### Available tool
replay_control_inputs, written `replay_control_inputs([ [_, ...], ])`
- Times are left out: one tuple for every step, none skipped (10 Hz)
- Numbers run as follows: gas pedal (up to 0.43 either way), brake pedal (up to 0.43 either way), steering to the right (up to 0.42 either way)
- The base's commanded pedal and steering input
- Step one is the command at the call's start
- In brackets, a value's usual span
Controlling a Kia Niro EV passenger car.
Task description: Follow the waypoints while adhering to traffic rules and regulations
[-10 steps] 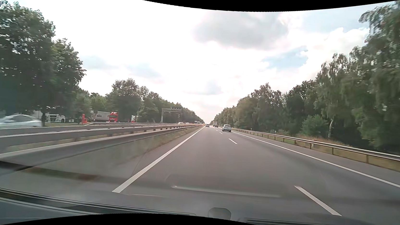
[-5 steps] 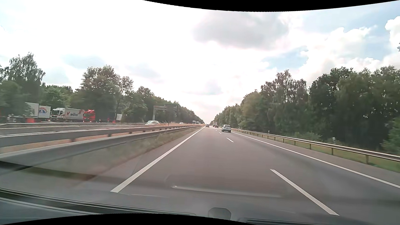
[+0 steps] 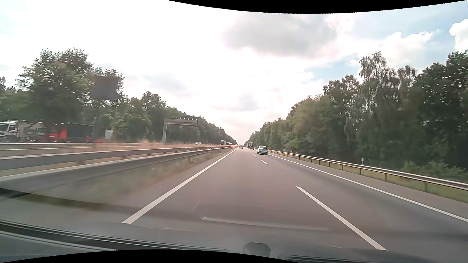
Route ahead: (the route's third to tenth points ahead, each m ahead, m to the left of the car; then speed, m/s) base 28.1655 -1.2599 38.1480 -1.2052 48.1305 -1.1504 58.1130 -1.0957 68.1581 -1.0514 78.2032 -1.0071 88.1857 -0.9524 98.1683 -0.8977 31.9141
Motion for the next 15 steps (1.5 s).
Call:
replay_control_inputs([
  [0.280,0.000,0.006],
  [0.280,0.000,0.006],
  [0.280,0.000,0.006],
  [0.280,0.000,0.004],
  [0.280,0.000,0.003],
  [0.280,0.000,0.003],
  [0.280,0.000,0.004],
  [0.280,0.000,0.004],
  [0.280,0.000,0.003],
  [0.280,0.000,0.003],
  [0.280,0.000,0.003],
  [0.280,0.000,0.003],
  [0.280,0.000,0.003],
  [0.280,0.000,0.003],
  [0.280,0.000,0.003],
])
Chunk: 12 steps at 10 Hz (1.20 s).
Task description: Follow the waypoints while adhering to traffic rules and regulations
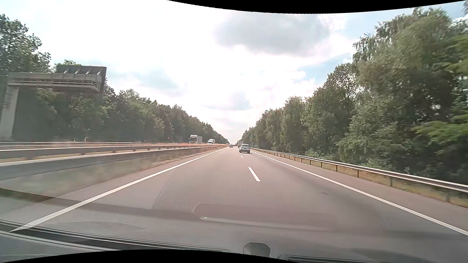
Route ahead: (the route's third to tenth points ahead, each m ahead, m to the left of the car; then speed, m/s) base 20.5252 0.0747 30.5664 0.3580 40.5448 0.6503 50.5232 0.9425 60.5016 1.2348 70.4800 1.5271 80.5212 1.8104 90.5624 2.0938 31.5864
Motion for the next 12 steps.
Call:
replay_control_inputs([
  [0.280,0.000,0.003],
  [0.280,0.000,0.002],
  [0.280,0.000,0.001],
  [0.268,0.000,0.000],
  [0.240,0.000,-0.004],
  [0.220,0.000,-0.006],
  [0.197,0.000,-0.006],
  [0.197,0.000,-0.006],
  [0.197,0.000,-0.006],
  [0.197,0.000,-0.005],
  [0.197,0.000,-0.007],
  [0.189,0.000,-0.009],
])
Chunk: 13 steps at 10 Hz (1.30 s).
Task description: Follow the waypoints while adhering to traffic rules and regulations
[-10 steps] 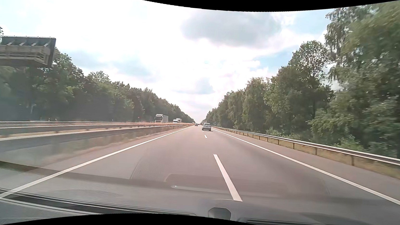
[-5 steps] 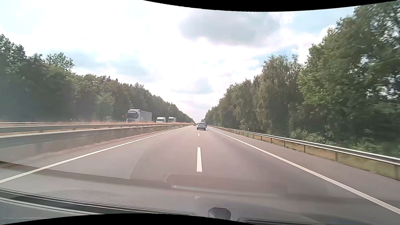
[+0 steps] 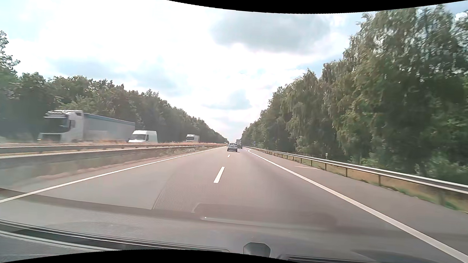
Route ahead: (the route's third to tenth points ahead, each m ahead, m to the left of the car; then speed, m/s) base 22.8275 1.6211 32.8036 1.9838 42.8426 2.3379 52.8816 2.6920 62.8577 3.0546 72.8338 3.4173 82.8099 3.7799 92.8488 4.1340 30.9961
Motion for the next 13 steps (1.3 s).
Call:
replay_control_inputs([
  [0.189,0.000,-0.010],
  [0.189,0.000,-0.010],
  [0.189,0.000,-0.010],
  [0.189,0.000,-0.010],
  [0.189,0.000,-0.010],
  [0.189,0.000,-0.010],
  [0.189,0.000,-0.009],
  [0.189,0.000,-0.008],
  [0.189,0.000,-0.007],
  [0.189,0.000,-0.007],
  [0.189,0.000,-0.006],
  [0.189,0.000,-0.005],
  [0.189,0.000,-0.003],
])
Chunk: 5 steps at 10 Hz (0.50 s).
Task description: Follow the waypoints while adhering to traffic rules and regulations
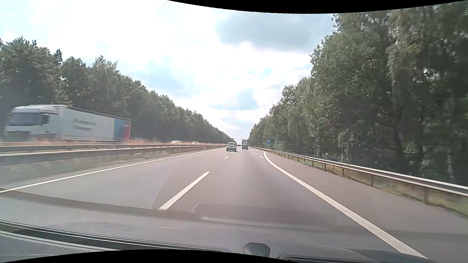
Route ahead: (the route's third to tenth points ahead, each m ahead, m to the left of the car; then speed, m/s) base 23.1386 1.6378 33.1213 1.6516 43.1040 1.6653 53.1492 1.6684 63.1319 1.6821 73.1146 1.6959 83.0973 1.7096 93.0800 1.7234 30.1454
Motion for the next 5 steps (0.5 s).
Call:
replay_control_inputs([
  [0.189,0.000,-0.002],
  [0.189,0.000,-0.001],
  [0.189,0.000,-0.001],
  [0.189,0.000,-0.003],
  [0.189,0.000,-0.005],
])
